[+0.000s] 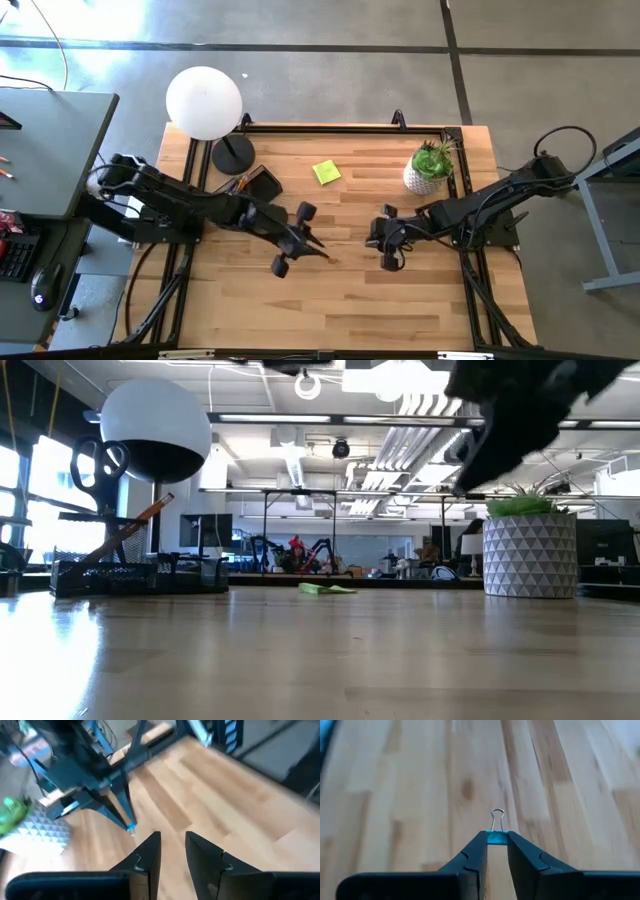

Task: Pick and place office supplies into organizer
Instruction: Put the light blue binder clip into the black mesh desk organizer

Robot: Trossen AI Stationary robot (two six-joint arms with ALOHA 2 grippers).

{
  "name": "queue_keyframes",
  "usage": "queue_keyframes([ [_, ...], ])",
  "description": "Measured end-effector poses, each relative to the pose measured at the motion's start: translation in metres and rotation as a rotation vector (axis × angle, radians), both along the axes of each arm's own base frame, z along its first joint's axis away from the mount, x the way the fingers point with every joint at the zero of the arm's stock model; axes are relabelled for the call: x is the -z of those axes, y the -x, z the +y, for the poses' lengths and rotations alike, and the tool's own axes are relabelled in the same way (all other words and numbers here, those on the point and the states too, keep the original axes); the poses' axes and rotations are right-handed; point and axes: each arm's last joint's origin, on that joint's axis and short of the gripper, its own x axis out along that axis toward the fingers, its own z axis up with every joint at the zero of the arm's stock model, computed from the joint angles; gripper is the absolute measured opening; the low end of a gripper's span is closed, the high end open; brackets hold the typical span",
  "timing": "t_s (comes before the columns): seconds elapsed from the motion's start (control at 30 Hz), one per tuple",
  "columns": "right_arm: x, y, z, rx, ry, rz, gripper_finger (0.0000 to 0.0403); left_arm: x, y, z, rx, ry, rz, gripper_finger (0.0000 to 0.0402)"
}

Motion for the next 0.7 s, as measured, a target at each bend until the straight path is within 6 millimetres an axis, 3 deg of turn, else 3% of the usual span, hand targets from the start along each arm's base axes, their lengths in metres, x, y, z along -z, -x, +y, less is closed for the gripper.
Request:
queue_keyframes([
  [0.2, -0.033, -0.011, 0.005, -0.056, -0.02, -0.055, 0.0059, 0.035, -0.025, 0.001, -0.066, -0.233, 0.021, 0.0087],
  [0.33, -0.035, -0.01, 0.006, -0.058, -0.023, -0.036, 0.0053, 0.035, -0.028, -0.001, -0.121, -0.321, -0.004, 0.0117],
  [0.47, -0.036, -0.011, 0.007, -0.057, -0.033, -0.044, 0.0053, 0.028, -0.031, -0.013, -0.048, -0.328, -0.104, 0.0154],
  [0.6, -0.039, -0.012, 0.008, -0.061, -0.051, -0.08, 0.0059, 0.051, -0.038, -0.021, -0.036, -0.423, -0.055, 0.0181],
  [0.7, -0.041, -0.012, 0.008, -0.071, -0.065, -0.09, 0.0058, 0.056, -0.045, -0.021, -0.045, -0.507, -0.078, 0.0189],
])
